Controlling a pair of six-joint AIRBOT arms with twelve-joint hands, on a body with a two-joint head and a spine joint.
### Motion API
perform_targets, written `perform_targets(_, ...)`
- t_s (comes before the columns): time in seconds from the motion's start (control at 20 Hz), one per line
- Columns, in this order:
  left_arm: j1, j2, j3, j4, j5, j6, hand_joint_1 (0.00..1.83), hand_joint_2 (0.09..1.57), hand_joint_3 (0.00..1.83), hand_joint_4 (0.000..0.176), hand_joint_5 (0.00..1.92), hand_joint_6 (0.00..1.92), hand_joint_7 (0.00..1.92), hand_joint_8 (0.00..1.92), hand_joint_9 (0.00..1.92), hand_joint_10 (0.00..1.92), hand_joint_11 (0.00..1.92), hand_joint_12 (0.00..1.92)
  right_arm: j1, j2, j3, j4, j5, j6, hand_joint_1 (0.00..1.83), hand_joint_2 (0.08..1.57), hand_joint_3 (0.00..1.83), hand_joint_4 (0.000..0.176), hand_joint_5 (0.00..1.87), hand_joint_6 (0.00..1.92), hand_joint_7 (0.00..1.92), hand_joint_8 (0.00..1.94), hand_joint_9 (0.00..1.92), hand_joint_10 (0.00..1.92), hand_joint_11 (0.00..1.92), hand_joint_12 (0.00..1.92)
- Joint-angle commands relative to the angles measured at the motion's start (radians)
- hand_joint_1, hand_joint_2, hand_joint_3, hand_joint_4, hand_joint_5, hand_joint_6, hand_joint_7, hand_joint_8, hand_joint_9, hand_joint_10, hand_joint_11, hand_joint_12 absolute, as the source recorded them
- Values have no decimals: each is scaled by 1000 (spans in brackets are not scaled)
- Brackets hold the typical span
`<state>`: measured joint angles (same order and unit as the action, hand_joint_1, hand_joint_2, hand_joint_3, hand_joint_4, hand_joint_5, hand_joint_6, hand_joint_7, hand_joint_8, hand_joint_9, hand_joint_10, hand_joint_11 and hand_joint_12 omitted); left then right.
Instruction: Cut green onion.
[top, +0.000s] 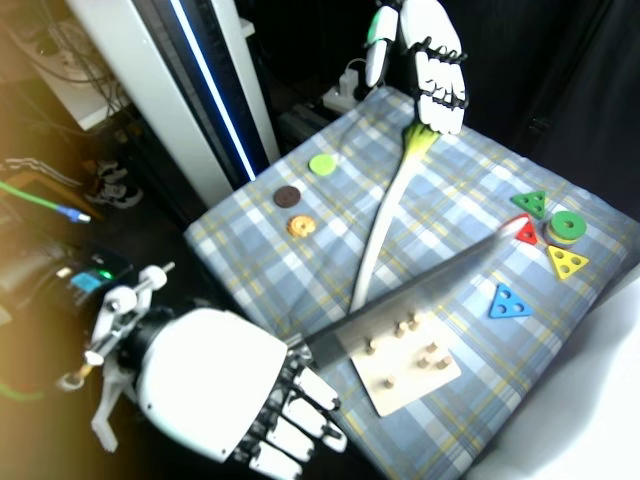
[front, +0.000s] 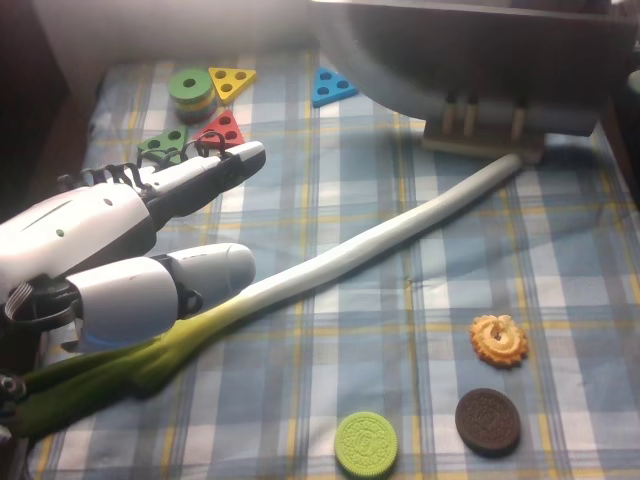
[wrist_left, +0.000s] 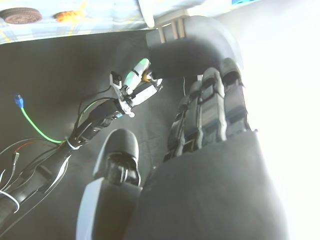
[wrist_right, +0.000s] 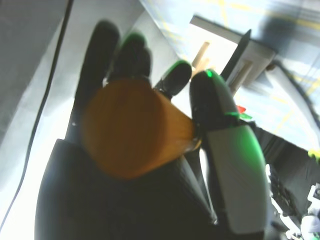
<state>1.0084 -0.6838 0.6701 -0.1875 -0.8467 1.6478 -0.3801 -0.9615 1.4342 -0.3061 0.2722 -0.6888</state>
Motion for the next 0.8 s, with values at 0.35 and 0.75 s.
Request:
perform_targets(0.35, -2, 24, 4, -44, -227, -5, 0, 1410, 0, 0, 8, 3, 39, 14, 45, 16, 0, 0, 5, 89, -68, 49, 222, 3, 705, 844, 0, 176, 0, 0, 0, 0, 0, 0, 0, 0)
perform_targets(0.75, 38, 103, 6, -118, -453, -38, 0, 1420, 3, 0, 42, 16, 34, 13, 51, 19, 20, 9, -62, 264, -265, 130, 607, -16, 734, 936, 29, 176, 0, 0, 0, 0, 0, 0, 0, 0)
